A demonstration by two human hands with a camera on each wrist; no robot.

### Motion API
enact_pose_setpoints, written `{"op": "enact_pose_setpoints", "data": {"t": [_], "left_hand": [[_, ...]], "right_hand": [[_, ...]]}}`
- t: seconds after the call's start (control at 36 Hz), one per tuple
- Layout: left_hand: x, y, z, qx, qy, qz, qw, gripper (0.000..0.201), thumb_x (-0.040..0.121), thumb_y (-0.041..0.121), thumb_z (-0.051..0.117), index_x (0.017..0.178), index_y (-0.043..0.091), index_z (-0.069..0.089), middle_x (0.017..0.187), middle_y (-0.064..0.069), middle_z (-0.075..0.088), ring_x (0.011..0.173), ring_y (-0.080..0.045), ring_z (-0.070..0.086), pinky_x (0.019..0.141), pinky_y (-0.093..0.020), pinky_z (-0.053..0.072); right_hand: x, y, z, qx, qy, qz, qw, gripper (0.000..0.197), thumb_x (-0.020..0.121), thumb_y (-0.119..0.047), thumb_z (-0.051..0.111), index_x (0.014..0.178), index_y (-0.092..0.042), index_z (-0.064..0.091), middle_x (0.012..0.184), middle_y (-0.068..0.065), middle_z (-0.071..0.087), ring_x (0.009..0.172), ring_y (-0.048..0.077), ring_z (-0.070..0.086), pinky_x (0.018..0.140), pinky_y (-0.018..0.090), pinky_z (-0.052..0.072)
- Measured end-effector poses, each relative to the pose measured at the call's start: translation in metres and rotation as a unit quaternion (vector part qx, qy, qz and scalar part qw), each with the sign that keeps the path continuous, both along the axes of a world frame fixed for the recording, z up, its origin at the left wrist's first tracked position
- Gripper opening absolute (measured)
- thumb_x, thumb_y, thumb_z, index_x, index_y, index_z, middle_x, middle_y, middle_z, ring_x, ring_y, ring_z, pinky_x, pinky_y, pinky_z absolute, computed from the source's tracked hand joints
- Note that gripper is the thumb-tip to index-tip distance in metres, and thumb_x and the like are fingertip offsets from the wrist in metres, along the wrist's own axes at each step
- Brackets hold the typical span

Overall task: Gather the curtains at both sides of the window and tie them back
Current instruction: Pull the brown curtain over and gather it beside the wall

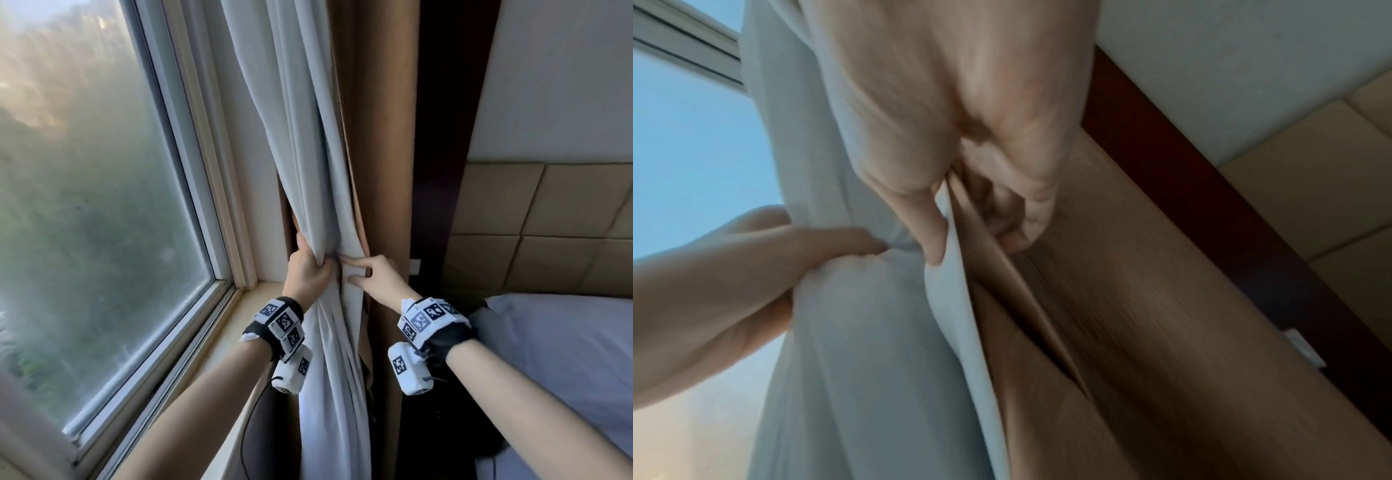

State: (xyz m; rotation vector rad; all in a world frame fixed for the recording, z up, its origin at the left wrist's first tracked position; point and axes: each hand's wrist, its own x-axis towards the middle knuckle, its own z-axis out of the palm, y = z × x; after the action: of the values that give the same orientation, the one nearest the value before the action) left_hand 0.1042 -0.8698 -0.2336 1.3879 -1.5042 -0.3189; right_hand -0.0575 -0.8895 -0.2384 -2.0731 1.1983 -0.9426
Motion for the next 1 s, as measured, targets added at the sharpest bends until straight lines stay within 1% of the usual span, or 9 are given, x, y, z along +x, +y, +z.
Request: {"op": "enact_pose_setpoints", "data": {"t": [0.08,0.17,0.22,0.33,0.5,0.67,0.75,0.86,1.0], "left_hand": [[0.006,0.005,-0.003,-0.036,0.015,-0.005,0.999,0.072,0.086,0.004,0.049,0.145,0.012,0.009,0.124,-0.007,0.057,0.110,-0.025,0.059,0.087,-0.032,0.049],[0.006,0.005,-0.007,-0.086,-0.041,-0.026,0.995,0.100,0.086,-0.001,0.051,0.148,0.035,-0.020,0.156,-0.009,0.025,0.137,-0.016,0.034,0.107,-0.026,0.034],[0.002,0.006,-0.009,-0.126,-0.099,-0.044,0.986,0.100,0.087,-0.004,0.049,0.146,0.037,-0.020,0.158,-0.013,0.013,0.140,-0.005,0.019,0.106,-0.008,0.021],[-0.001,0.006,-0.012,-0.159,-0.177,-0.055,0.970,0.086,0.086,-0.009,0.041,0.149,0.043,0.009,0.144,-0.023,0.032,0.132,-0.030,0.041,0.103,-0.012,0.028],[-0.013,-0.011,-0.011,-0.075,-0.150,0.005,0.986,0.034,0.084,-0.004,0.046,0.101,0.010,0.071,0.121,-0.017,0.050,0.103,-0.035,0.057,0.087,-0.020,0.042],[-0.029,-0.013,-0.001,-0.033,-0.066,0.009,0.997,0.030,0.088,0.015,0.044,0.059,0.010,0.052,0.079,-0.007,0.051,0.081,-0.022,0.052,0.068,-0.027,0.039],[-0.039,-0.005,0.011,-0.026,-0.031,-0.028,0.999,0.057,0.101,0.041,0.036,0.049,0.019,0.026,0.056,0.002,0.035,0.062,-0.001,0.045,0.058,-0.018,0.033],[-0.045,-0.006,0.011,-0.011,-0.008,-0.057,0.998,0.057,0.089,0.060,0.051,0.047,0.024,0.037,0.055,0.010,0.041,0.058,0.003,0.050,0.056,-0.008,0.033],[-0.050,-0.016,0.013,-0.030,-0.016,-0.015,0.999,0.064,0.073,0.059,0.072,0.043,0.022,0.030,0.039,0.014,0.034,0.040,-0.001,0.037,0.044,-0.014,0.028]], "right_hand": [[-0.011,-0.002,-0.011,-0.026,-0.004,-0.003,1.000,0.061,0.087,-0.006,0.062,0.132,-0.045,0.051,0.120,-0.004,0.066,0.058,0.011,0.051,0.070,0.016,0.053],[-0.019,-0.004,-0.022,-0.081,0.011,-0.026,0.996,0.070,0.089,-0.006,0.061,0.138,-0.050,0.036,0.063,-0.006,0.051,0.051,0.015,0.037,0.065,0.018,0.044],[-0.022,-0.001,-0.026,-0.127,0.006,-0.033,0.991,0.080,0.090,-0.007,0.062,0.144,-0.052,0.023,0.081,0.006,0.060,0.068,0.015,0.056,0.080,0.010,0.041],[-0.028,0.006,-0.041,-0.170,-0.089,-0.032,0.981,0.087,0.090,-0.008,0.065,0.144,-0.054,0.014,0.144,-0.034,0.026,0.125,-0.026,0.026,0.102,-0.002,0.020],[-0.033,0.003,-0.053,-0.262,-0.105,-0.090,0.955,0.066,0.095,-0.013,0.058,0.147,-0.037,0.026,0.147,-0.018,0.037,0.128,-0.006,0.041,0.104,0.011,0.034],[-0.032,0.000,-0.048,-0.240,-0.094,-0.090,0.962,0.050,0.092,-0.001,0.057,0.139,-0.014,0.047,0.127,0.009,0.063,0.105,0.019,0.061,0.092,0.002,0.034],[-0.028,0.004,-0.046,-0.206,-0.067,-0.080,0.973,0.053,0.089,-0.002,0.058,0.138,-0.020,0.045,0.131,0.002,0.060,0.114,0.021,0.059,0.097,0.013,0.038],[-0.017,0.011,-0.047,-0.118,-0.049,-0.060,0.990,0.068,0.088,-0.001,0.055,0.145,-0.026,0.030,0.145,0.000,0.046,0.129,0.020,0.047,0.103,0.018,0.032],[-0.002,0.008,-0.045,-0.058,-0.043,-0.082,0.994,0.072,0.083,-0.005,0.058,0.142,-0.026,0.024,0.120,0.009,0.063,0.106,0.031,0.061,0.090,0.037,0.049]]}}
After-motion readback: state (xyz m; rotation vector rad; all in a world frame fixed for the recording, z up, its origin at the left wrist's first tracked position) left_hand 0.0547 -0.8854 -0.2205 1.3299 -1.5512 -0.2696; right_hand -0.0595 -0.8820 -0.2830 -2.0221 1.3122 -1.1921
